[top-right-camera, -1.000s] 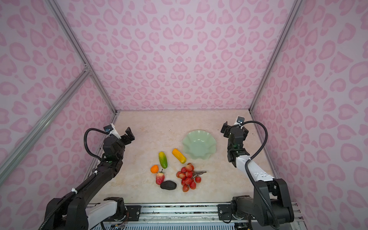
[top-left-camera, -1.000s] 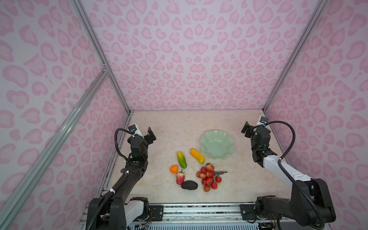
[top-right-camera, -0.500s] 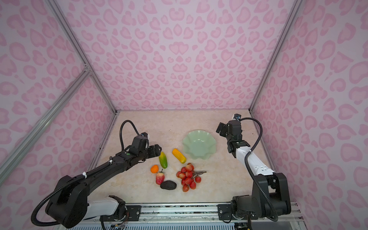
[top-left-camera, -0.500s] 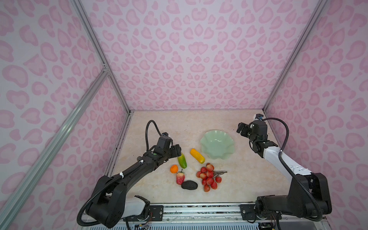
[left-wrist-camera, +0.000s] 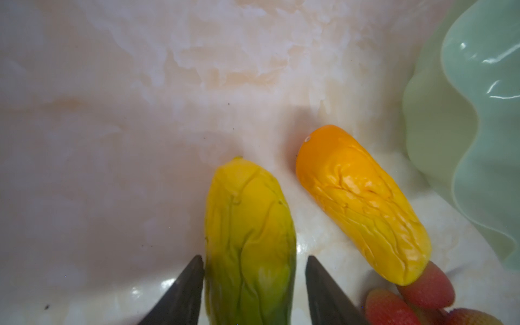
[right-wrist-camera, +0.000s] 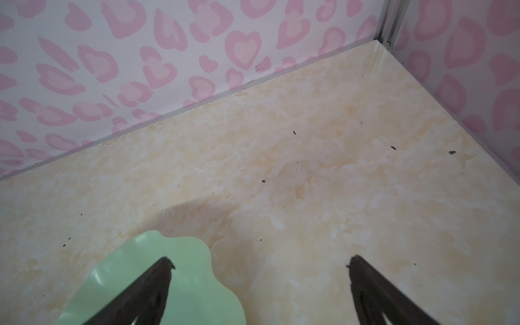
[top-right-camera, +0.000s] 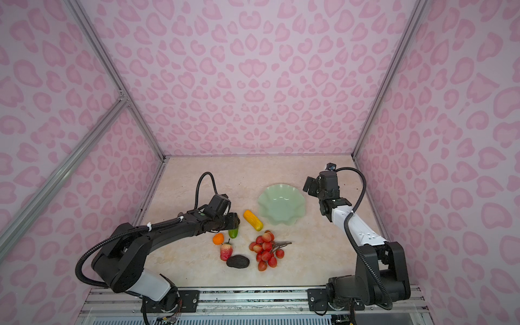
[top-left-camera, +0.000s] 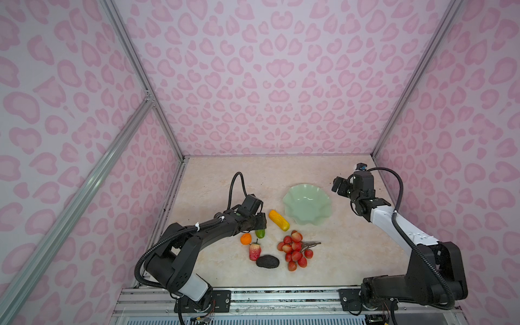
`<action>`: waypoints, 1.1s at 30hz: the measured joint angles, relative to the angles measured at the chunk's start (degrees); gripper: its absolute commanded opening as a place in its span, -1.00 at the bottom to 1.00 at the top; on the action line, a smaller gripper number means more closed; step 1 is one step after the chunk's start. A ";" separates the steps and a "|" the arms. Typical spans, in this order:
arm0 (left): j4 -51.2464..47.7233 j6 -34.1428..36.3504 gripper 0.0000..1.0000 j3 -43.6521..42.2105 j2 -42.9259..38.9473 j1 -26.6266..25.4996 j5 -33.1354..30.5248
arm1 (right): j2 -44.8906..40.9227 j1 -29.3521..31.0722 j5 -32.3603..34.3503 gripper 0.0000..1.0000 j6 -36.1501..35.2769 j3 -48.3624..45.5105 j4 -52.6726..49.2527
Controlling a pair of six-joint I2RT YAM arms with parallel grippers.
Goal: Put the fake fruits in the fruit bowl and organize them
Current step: 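Grasp the yellow-green fruit with the left gripper and lift it, then lower the yellow-green fruit into the green bowl and open the left gripper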
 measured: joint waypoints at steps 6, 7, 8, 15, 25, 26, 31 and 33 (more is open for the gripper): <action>0.20 -0.39 -0.18 0.04 0.09 -0.07 0.72 | -0.15 0.00 0.24 0.96 -0.04 0.00 -0.15; -0.02 -0.39 -0.19 0.15 -0.26 -0.07 0.85 | -0.15 0.00 0.24 0.96 0.02 0.00 -0.15; -0.35 -0.37 -0.20 0.44 -0.98 -0.07 0.98 | -0.15 0.00 0.24 0.96 0.11 0.00 -0.15; -1.55 2.80 -0.21 7.82 -4.90 -0.42 1.81 | -0.20 0.00 0.20 0.96 0.52 0.52 -0.63; -1.29 7.54 -0.22 24.92 7.78 -2.80 4.02 | -1.88 0.00 0.00 0.96 0.94 1.40 -2.32; -1.18 7.69 -0.21 26.75 9.81 -3.17 4.33 | -2.27 0.00 0.00 0.96 0.92 1.38 -2.51; -1.27 7.65 -0.21 32.76 17.07 -4.24 5.73 | -4.66 -0.02 0.59 0.96 0.83 0.72 -2.64; -1.16 7.48 -0.20 34.16 18.82 -4.42 6.23 | -5.29 -0.02 0.90 0.96 0.70 0.17 -2.69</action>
